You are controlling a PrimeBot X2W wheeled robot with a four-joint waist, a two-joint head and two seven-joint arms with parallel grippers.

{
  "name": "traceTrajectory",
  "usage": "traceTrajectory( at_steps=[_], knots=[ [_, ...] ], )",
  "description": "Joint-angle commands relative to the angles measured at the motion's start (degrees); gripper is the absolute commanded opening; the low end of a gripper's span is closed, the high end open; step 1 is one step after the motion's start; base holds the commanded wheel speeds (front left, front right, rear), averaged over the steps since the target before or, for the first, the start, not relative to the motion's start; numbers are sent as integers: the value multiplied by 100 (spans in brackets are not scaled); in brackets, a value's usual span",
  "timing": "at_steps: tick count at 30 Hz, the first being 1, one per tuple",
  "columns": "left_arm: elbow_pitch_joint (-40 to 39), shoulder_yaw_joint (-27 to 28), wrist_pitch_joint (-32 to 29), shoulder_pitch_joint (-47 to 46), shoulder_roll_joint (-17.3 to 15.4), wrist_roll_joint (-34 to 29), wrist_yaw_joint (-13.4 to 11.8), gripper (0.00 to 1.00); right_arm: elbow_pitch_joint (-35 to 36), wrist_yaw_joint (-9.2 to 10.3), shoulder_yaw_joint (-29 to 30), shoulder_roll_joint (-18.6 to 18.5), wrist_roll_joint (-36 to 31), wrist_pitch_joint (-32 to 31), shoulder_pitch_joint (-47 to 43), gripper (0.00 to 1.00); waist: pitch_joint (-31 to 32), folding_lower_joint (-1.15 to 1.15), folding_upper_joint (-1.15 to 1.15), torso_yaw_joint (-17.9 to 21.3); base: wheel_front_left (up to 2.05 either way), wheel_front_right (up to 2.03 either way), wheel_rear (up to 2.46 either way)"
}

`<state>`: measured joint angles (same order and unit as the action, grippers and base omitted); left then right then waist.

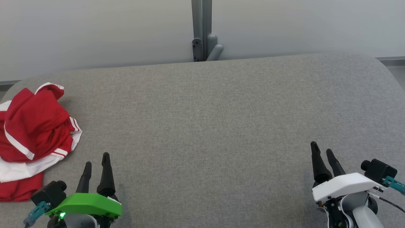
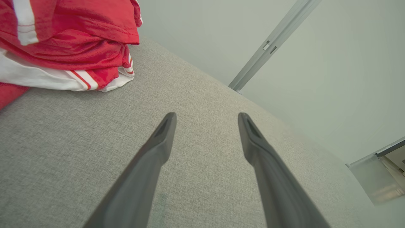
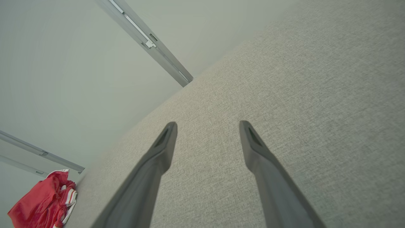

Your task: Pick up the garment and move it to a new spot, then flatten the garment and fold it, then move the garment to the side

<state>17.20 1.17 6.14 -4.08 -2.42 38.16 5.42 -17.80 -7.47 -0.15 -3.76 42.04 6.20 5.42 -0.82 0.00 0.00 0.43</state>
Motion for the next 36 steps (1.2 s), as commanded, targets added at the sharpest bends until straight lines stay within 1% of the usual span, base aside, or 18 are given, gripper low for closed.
traceTrajectory(
  at_steps=[1, 20, 36],
  knots=[
    [-26, -25, 59, -23, -37, -223, -40, 100, 32, -2, 3, -24, -187, 65, 153, 100, -5, 0, 0, 2, 0, 0, 0],
    [61, -180, 368, 9, -59, -1539, -259, 100, -61, -3, 19, -7, -1521, 373, 193, 100, -50, 0, 0, 29, 0, 0, 0],
    [154, -225, 587, 37, -73, -2384, -382, 100, -104, -3, 15, 8, -2425, 590, 219, 100, -95, 0, 0, 40, 0, 0, 0]
  ],
)
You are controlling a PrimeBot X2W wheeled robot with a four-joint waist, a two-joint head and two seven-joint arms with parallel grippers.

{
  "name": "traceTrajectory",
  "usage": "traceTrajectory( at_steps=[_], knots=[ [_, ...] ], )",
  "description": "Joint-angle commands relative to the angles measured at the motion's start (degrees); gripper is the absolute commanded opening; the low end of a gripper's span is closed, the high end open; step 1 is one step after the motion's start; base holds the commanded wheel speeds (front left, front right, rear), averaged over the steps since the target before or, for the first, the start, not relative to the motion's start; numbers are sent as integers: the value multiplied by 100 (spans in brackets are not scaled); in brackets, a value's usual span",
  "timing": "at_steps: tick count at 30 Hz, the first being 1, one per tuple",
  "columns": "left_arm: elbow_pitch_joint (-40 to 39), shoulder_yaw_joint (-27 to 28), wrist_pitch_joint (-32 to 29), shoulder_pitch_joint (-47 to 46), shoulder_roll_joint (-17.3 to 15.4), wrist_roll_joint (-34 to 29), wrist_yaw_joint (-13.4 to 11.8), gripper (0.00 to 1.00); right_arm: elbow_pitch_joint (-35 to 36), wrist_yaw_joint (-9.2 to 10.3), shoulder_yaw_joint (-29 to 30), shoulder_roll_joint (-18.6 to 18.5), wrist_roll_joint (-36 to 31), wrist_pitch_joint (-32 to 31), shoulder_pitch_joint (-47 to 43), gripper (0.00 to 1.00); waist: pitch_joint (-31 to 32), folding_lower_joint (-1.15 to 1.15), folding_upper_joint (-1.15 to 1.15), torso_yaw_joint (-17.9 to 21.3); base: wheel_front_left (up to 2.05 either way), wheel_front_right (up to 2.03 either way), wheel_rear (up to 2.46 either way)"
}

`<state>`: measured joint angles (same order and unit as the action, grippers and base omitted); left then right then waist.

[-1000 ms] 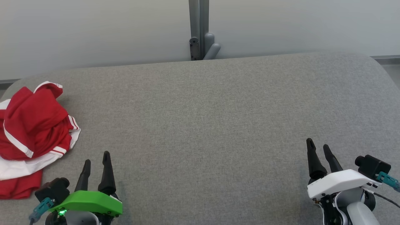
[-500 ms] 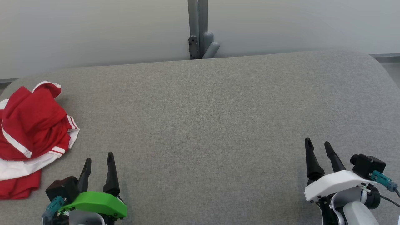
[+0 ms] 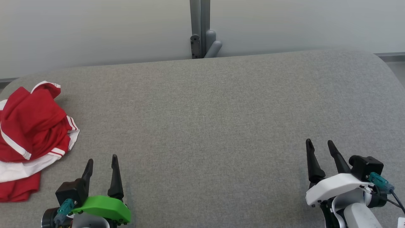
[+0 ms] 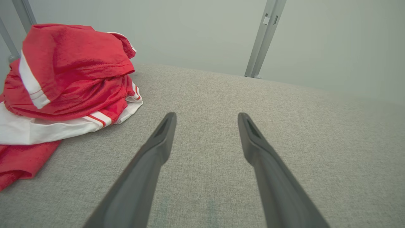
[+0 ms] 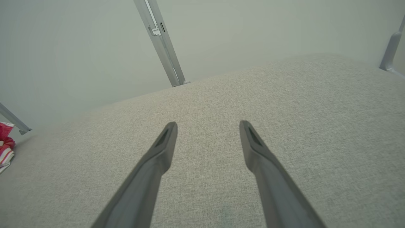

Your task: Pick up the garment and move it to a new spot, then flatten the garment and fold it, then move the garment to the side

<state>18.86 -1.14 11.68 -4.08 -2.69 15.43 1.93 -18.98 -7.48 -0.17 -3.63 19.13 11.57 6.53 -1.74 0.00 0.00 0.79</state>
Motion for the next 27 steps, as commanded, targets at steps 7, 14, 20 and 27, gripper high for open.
traceTrajectory(
  at_steps=[7, 14, 20, 27],
  knots=[
    [15, -2, 113, 44, -48, -403, -40, 100, -10, -2, 62, 5, -454, 132, 108, 100, -18, 0, 0, 21, 0, 0, 0],
    [46, 9, 198, 52, -46, -742, -54, 100, -29, -2, 108, 14, -837, 212, 102, 100, -28, 0, 0, 31, 0, 0, 0],
    [79, 2, 258, 83, -45, -1001, -67, 100, -48, -2, 89, 18, -1077, 275, 91, 100, -21, 0, 0, 31, 0, 0, 0],
    [110, -19, 330, 119, -45, -1307, -83, 100, -58, -2, 65, 13, -1345, 344, 58, 100, -14, 0, 0, 26, 0, 0, 0]
  ],
)
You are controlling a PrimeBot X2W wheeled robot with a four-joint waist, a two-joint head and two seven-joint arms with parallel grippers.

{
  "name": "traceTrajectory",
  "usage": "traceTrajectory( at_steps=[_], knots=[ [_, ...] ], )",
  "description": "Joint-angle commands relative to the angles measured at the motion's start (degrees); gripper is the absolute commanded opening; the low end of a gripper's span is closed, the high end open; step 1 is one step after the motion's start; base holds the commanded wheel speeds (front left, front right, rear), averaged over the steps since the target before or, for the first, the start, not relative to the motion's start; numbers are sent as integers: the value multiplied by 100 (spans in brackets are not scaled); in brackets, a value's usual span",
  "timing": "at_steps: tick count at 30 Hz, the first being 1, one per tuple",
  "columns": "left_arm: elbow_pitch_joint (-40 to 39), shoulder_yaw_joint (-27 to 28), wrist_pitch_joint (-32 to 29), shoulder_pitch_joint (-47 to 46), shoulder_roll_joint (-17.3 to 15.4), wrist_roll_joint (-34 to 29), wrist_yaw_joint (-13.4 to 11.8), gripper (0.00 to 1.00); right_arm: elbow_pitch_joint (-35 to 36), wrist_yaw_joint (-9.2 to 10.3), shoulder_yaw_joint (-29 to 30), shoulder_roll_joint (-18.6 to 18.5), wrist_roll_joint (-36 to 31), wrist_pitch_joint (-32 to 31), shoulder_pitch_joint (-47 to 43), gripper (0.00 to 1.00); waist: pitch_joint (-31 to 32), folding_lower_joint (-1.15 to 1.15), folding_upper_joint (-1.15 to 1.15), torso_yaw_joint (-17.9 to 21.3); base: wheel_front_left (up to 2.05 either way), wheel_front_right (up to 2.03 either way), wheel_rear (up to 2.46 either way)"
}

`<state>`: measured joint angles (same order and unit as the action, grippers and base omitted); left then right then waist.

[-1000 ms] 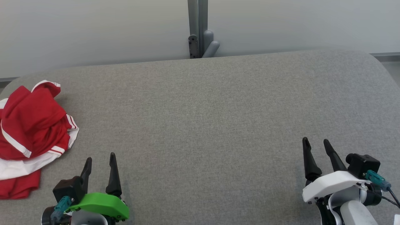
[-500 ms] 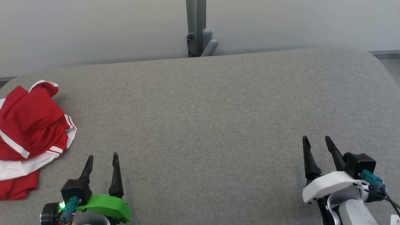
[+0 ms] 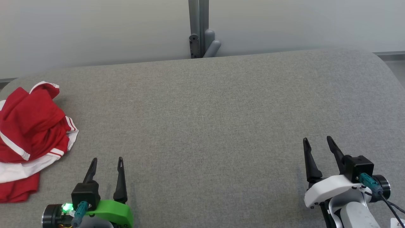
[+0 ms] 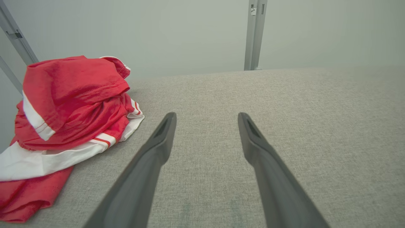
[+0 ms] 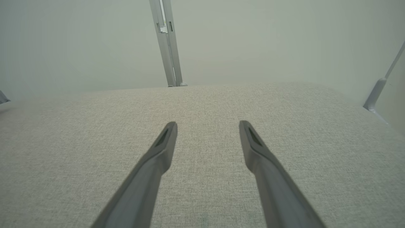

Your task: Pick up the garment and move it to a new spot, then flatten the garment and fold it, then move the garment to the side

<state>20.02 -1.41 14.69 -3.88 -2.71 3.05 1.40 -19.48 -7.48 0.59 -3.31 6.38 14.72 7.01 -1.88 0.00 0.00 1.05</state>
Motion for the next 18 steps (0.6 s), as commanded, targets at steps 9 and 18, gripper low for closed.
traceTrajectory(
  at_steps=[9, 18],
  knots=[
    [30, 35, 47, 91, -41, -97, -48, 100, -26, -2, -54, -43, -167, 53, -21, 100, -19, 0, 0, -112, 0, 0, 0],
    [64, 100, 46, -22, -35, 103, -157, 100, 35, -2, -290, -100, -95, 53, 102, 100, -185, 0, 0, -957, 0, 0, 0]
  ],
)
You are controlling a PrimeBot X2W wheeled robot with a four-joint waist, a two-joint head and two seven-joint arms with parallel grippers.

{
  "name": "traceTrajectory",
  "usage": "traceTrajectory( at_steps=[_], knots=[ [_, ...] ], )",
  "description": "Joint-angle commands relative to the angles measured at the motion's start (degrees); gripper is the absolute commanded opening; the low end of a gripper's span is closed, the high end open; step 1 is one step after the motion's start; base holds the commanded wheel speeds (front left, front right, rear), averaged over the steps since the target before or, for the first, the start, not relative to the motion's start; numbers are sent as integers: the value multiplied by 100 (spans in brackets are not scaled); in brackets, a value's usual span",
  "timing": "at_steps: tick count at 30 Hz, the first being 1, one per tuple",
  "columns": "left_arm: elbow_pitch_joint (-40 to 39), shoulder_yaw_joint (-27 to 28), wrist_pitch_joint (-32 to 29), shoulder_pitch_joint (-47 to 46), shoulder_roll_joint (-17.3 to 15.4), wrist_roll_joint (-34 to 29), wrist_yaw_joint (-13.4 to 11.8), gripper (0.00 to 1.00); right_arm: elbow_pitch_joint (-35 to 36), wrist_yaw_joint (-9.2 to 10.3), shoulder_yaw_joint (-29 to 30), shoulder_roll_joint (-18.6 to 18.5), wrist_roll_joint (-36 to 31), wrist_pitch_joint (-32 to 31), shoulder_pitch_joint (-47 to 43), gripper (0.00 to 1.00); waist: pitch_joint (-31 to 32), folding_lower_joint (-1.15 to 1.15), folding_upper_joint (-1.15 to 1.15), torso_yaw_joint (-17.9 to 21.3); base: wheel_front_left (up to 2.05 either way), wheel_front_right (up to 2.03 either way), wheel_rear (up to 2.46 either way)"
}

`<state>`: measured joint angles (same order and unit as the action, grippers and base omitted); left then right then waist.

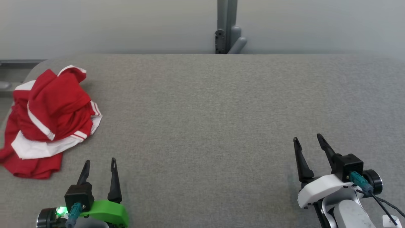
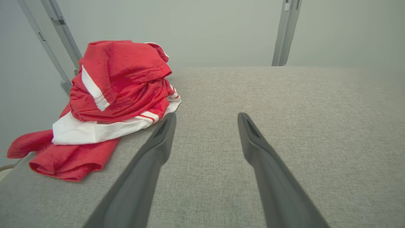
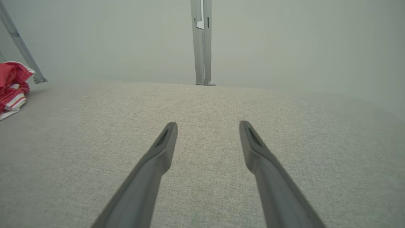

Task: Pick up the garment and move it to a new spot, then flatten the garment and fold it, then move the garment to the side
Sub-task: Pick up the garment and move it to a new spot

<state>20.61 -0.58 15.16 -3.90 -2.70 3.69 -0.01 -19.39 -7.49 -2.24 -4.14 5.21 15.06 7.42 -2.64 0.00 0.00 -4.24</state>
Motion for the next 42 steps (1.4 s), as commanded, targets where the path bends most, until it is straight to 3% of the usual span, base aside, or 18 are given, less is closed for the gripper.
traceTrajectory(
  at_steps=[1, 9, 16, 22, 27, 30, 35, 39, 42],
  knots=[
    [19, 47, 0, -12, -36, 60, -44, 100, 26, 0, -77, -26, 27, 18, 91, 100, -131, 0, 0, -577, 0, 0, 0],
    [116, 402, -1, 162, -33, 214, -38, 100, -112, 0, -878, -40, 217, 18, 360, 100, -216, 0, 0, -1701, 0, 0, 0],
    [140, 532, -1, 160, -29, 500, 148, 100, -205, 0, -1264, -115, 363, 18, 519, 100, -337, 0, 0, -2062, 0, 0, 0],
    [257, 941, -2, -501, -53, 857, 432, 100, -247, 0, -1224, -355, 382, 18, 573, 100, -685, 0, 0, -1873, 0, 0, 0],
    [707, 944, -2, -1532, -473, 906, 710, 100, -231, 0, -1110, -582, 332, 18, 605, 100, -1058, 0, 0, -1627, 0, 0, 0],
    [1065, 617, -2, -2209, -803, 1149, 749, 100, -179, 0, -1008, -675, 286, 18, 636, 100, -1283, 0, 0, -1453, 0, 0, 0],
    [1567, -354, -2, -3030, -1435, 2156, 749, 100, -102, 1, -929, -817, 249, 18, 758, 100, -1618, 0, 0, -1142, 0, 0, 0],
    [2087, -828, -2, -3464, -1764, 2813, 751, 100, -78, 1, -892, -899, 227, 18, 836, 100, -1826, 0, 0, -913, 0, 0, 0],
    [2552, -1059, -17, -3695, -1816, 3228, 752, 100, -56, 1, -860, -937, 210, 18, 859, 100, -1939, 0, 0, -774, 0, 0, 0]
  ],
)
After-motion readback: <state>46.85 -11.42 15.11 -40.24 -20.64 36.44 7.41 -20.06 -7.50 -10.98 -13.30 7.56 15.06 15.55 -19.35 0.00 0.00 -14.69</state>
